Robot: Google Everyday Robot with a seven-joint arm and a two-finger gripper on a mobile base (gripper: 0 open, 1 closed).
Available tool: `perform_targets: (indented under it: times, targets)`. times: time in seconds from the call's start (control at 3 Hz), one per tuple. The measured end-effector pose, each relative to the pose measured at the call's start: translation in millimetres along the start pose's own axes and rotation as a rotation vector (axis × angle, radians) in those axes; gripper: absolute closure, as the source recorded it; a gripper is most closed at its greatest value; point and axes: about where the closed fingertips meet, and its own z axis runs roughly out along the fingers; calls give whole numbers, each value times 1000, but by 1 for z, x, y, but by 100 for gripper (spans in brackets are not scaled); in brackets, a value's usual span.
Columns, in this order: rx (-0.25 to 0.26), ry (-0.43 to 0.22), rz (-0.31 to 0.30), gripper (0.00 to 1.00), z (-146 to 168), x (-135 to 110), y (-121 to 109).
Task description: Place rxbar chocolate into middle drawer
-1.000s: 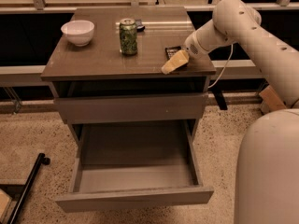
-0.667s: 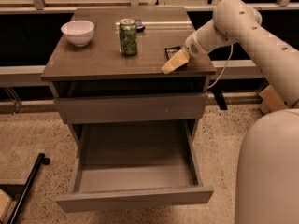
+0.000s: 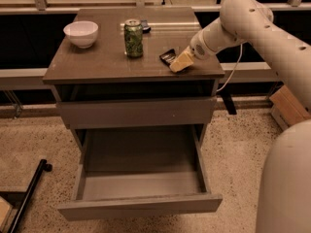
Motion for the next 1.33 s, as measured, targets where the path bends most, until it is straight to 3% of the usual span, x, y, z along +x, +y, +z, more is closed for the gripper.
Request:
perform_targets:
  times: [0.33,0.67,1.0,1.33]
  targets:
    - [19,-23,-35,100,-19,-11,15]
    - [26,-41,-66,100,-36,-20,29]
    - [-16,-40,-70,100,-54,-12,41]
    - [-159,-46,-79,100,-64,10,68]
